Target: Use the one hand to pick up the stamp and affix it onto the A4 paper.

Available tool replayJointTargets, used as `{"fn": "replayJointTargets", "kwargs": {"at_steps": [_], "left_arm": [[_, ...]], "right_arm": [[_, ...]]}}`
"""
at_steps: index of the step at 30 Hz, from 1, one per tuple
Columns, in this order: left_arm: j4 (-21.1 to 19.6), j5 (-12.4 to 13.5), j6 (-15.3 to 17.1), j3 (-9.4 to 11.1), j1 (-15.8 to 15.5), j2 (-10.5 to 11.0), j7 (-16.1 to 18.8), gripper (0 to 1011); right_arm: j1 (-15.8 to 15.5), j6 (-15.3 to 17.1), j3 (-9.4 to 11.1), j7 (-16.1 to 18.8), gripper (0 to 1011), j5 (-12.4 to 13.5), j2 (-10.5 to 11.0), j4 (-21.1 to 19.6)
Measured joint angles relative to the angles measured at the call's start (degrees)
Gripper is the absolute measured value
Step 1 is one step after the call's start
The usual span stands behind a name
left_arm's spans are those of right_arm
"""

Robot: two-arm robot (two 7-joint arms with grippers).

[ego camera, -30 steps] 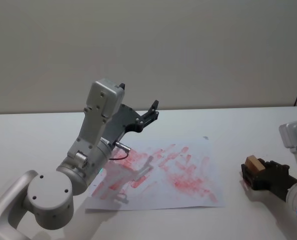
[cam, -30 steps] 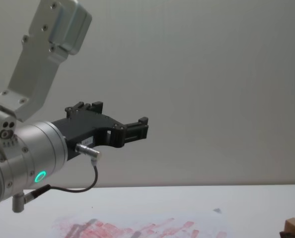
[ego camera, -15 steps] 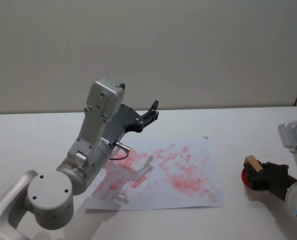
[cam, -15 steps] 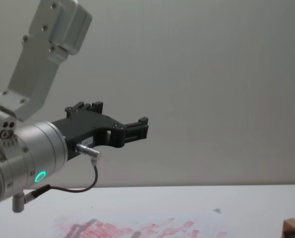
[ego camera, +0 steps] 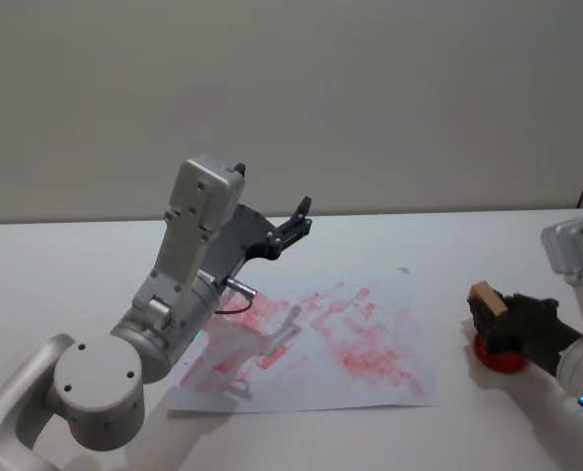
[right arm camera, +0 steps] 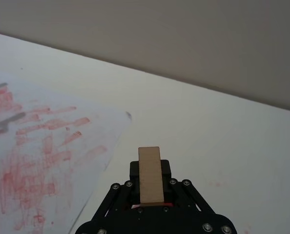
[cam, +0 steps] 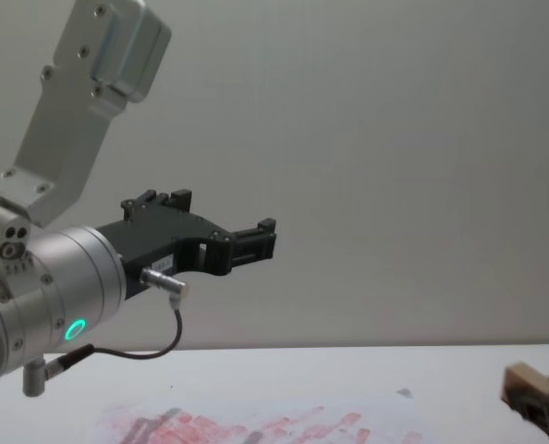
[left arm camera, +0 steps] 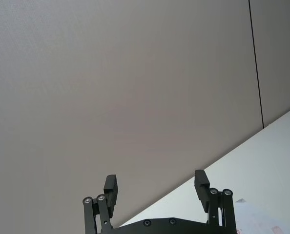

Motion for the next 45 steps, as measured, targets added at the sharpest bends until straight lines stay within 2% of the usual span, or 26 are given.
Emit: {"fn": "replayJointTargets", "kwargs": {"at_steps": [9, 17, 22, 31, 39, 45], "left_arm": [[0.0, 0.0, 0.0, 0.0, 0.0, 0.0, 0.0, 1001], [0.0, 0.0, 0.0, 0.0, 0.0, 0.0, 0.0, 1001], [0.0, 0.0, 0.0, 0.0, 0.0, 0.0, 0.0, 1001], [0.0, 0.0, 0.0, 0.0, 0.0, 0.0, 0.0, 1001], [0.0, 0.0, 0.0, 0.0, 0.0, 0.0, 0.0, 1001], [0.0, 0.0, 0.0, 0.0, 0.0, 0.0, 0.0, 1001]], "right_arm": [[2.6, -3.0, -0.5, 5.4, 218, -0.4, -0.8, 0.3], [5.5, -3.3, -1.1, 10.8, 218, 1.7, -2.4, 3.2], [7.0, -1.7, -1.5, 13.6, 218, 2.6, -3.2, 5.3], [9.4, 2.2, -2.5, 17.1, 218, 2.9, -4.4, 9.1], [12.1, 6.4, -3.8, 20.3, 218, 0.7, -5.7, 14.3], [14.0, 7.2, -4.6, 22.0, 218, -0.8, -6.7, 17.4]]}}
